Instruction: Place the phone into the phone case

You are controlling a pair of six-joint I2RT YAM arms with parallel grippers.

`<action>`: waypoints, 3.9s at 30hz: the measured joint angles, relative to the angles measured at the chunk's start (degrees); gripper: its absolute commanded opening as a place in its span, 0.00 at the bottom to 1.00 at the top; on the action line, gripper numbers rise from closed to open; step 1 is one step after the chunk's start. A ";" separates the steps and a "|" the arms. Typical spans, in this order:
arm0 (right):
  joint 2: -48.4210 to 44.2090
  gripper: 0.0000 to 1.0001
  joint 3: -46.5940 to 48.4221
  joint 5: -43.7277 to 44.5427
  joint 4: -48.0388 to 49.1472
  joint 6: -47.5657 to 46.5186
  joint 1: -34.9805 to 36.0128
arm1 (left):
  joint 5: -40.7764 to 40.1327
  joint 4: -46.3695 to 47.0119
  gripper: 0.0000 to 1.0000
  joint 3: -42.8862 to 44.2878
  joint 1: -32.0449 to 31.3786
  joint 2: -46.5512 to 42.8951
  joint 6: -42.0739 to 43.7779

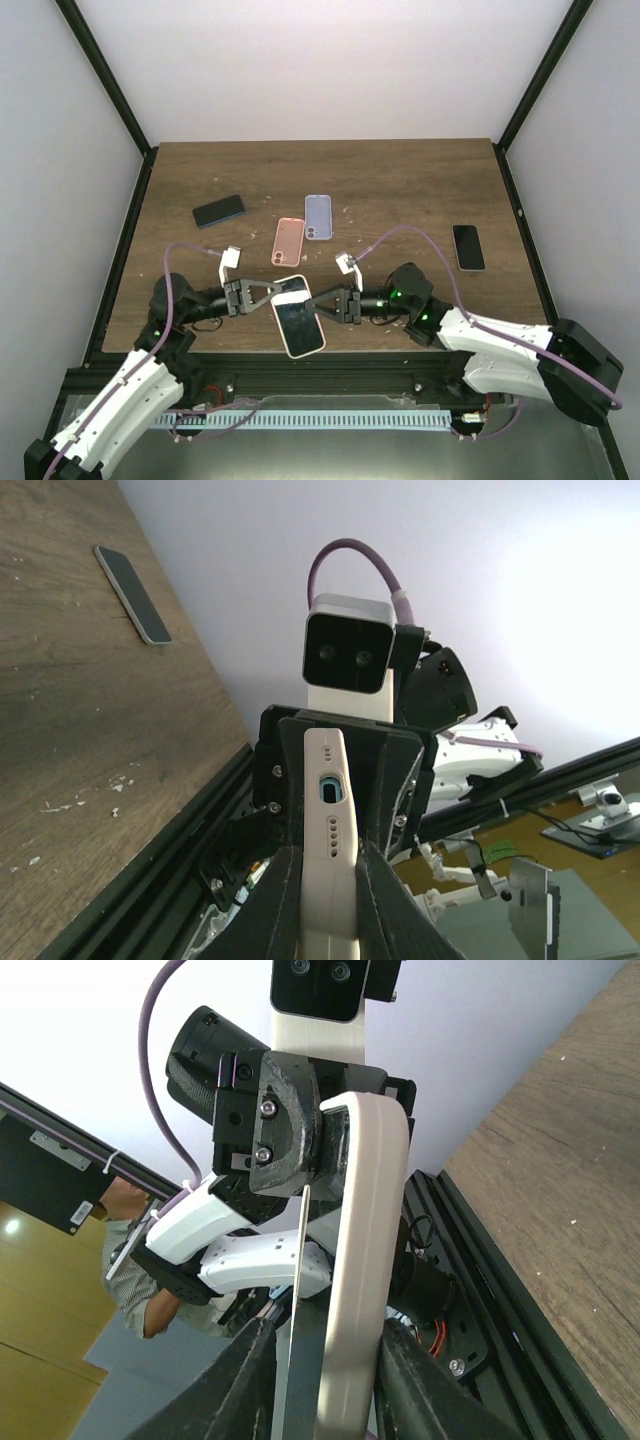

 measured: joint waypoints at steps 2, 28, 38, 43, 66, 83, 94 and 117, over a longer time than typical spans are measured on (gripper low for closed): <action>0.26 0.35 0.15 -0.13 0.07 0.35 0.00 | 0.46 -0.09 0.00 0.00 0.00 0.52 0.35; -6.54 0.01 4.94 18.01 -11.85 2.86 -0.15 | 1.86 -4.61 0.56 0.79 0.07 -1.75 0.96; -7.74 0.01 4.96 28.06 -14.38 6.03 -0.26 | 3.23 -1.81 0.55 -2.45 0.07 -0.02 -1.68; -6.88 0.02 4.96 29.55 -14.16 6.95 -0.26 | 3.50 0.28 0.55 -2.97 0.07 3.08 -1.77; -4.31 0.01 4.94 30.53 -14.47 8.85 -0.33 | 2.95 -3.80 0.40 -1.70 -0.33 6.36 5.62; -3.63 0.01 13.29 28.06 -38.60 -8.46 -15.80 | -9.62 -31.87 1.00 12.79 -0.33 5.88 23.54; 19.85 0.01 22.97 13.44 -44.83 -22.62 -36.76 | -15.26 -42.47 1.00 20.09 -0.33 10.36 31.95; 42.49 0.32 35.93 5.49 -45.75 -30.34 -43.85 | -18.73 -50.90 1.00 23.98 -0.33 6.78 40.04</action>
